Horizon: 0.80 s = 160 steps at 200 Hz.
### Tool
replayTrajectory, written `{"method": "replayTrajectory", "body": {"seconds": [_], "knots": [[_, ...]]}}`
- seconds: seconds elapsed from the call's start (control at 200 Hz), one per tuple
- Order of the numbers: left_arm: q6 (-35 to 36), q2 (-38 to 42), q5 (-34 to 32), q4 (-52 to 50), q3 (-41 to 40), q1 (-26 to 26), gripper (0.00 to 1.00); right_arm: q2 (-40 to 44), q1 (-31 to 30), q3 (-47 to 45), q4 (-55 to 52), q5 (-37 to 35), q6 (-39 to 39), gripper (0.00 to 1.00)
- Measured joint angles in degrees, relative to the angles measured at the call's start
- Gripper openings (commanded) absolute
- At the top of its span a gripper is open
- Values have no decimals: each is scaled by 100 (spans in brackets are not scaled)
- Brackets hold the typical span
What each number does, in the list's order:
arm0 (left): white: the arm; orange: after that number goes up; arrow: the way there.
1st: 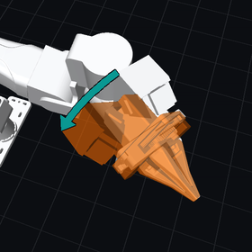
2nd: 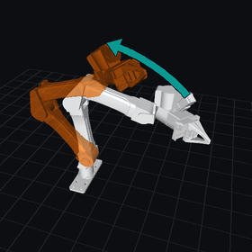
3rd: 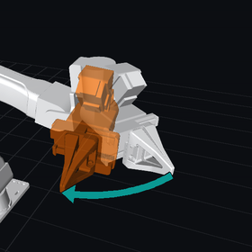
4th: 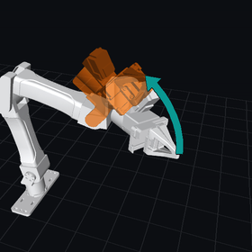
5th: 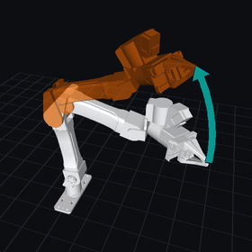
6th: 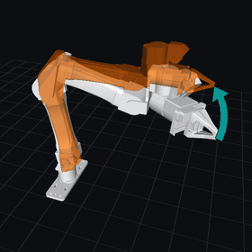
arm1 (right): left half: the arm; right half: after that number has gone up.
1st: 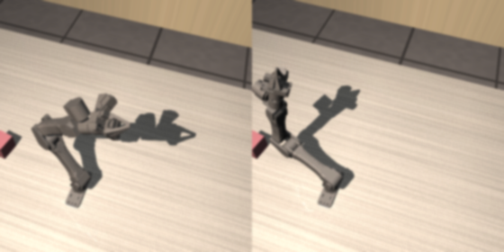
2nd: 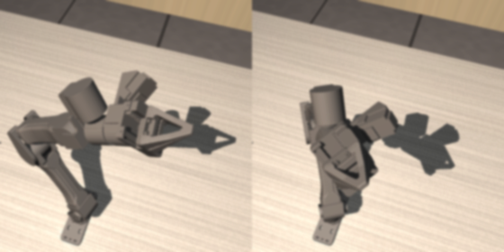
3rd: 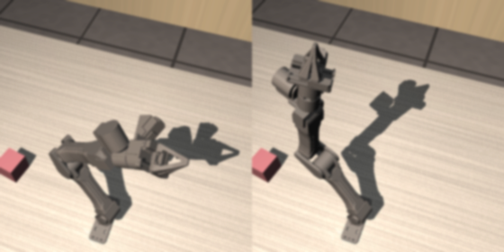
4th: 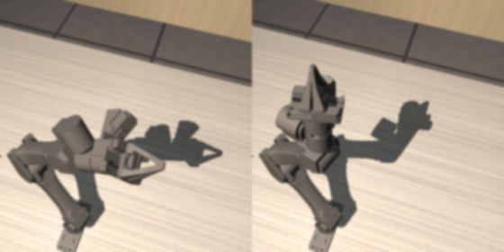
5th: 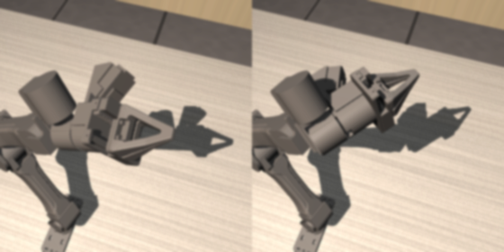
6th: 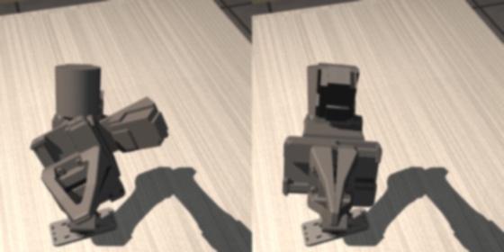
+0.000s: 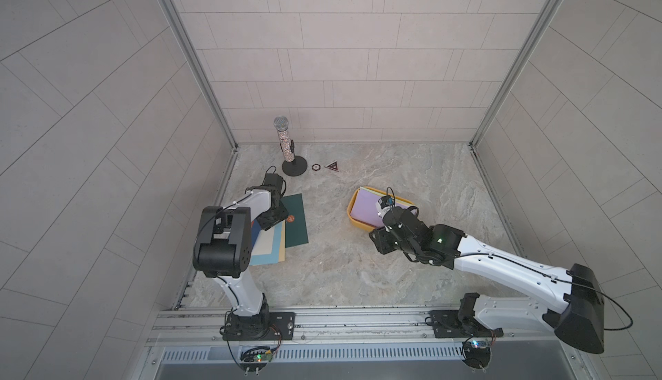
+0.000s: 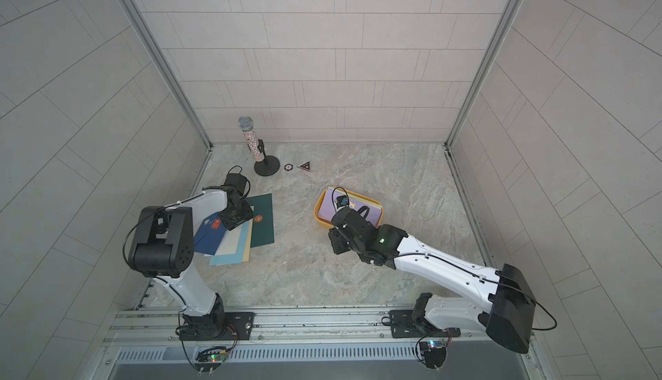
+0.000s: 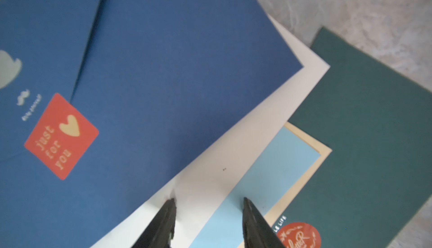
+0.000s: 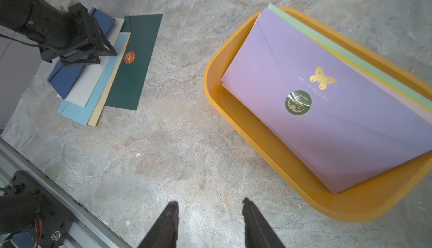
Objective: Put the sealed envelopes into the storage box
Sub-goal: Move the envelope to the center of the board.
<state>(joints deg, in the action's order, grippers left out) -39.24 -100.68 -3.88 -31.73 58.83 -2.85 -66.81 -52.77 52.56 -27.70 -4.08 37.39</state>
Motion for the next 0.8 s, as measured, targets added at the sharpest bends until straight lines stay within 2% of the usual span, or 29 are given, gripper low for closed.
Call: {"method": "replayTrajectory", "body": {"seconds": [0.315, 0.465, 0.675, 0.8], "knots": [[-42, 0, 15, -68, 2, -883, 50, 763, 162, 229, -254, 15, 70, 51], [-146, 13, 70, -48, -31, -1556, 50, 1067, 295, 212, -382, 22, 103, 51], [-474, 369, 142, 210, -483, -2573, 50, 1563, 334, -275, -566, 83, 212, 50], [-737, 774, 470, 339, -863, -3062, 50, 1764, 334, -691, -625, 238, 278, 50]]}}
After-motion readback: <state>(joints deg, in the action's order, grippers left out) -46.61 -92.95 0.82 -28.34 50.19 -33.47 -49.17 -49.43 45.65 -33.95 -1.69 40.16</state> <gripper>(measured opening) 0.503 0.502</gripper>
